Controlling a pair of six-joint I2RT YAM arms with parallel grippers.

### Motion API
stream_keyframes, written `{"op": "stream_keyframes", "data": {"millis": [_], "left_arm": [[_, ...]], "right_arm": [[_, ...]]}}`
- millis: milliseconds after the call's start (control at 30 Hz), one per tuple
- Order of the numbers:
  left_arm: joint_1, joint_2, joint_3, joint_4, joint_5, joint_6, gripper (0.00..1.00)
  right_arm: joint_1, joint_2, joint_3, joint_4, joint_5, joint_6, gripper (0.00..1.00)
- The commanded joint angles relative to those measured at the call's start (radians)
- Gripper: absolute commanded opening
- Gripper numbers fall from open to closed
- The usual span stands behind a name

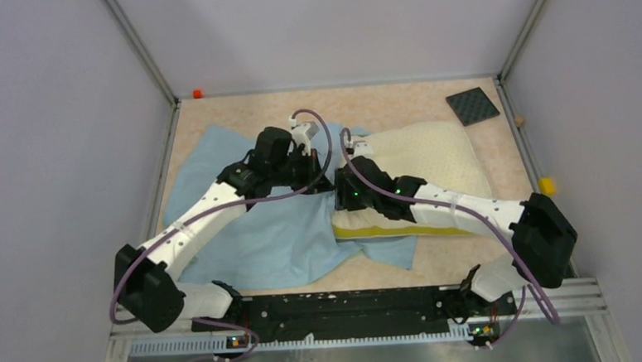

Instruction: Put the pillow into the pillowcase

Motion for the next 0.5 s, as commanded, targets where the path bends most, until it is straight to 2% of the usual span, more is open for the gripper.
{"op": "stream_keyframes", "data": {"millis": [0,167,300,367,467], "left_arm": [[-0.006,0.111,0.009,0.061,-0.004,-0.022,0.03],[-0.008,0.162,0.005,0.065,-0.052,-0.022,0.06],[-0.012,0.165,0.014,0.074,-0.049,-0.062,0.06],[-0.015,0.164,0.039,0.068,-0.044,-0.083,0.02],[-0.044,0.166,0.088,0.065,-0.049,-0.124,0.00]], "right_arm": [[-0.041,-0.112,0.040,-0.077,0.106,-0.002,0.52],[-0.103,-0.192,0.031,-0.135,0.102,-0.092,0.61],[-0.161,-0.162,-0.002,-0.063,0.030,-0.167,0.59],[-0.162,-0.119,-0.011,-0.058,0.010,-0.166,0.51],[-0.161,-0.091,-0.090,0.053,-0.077,-0.105,0.32]]}}
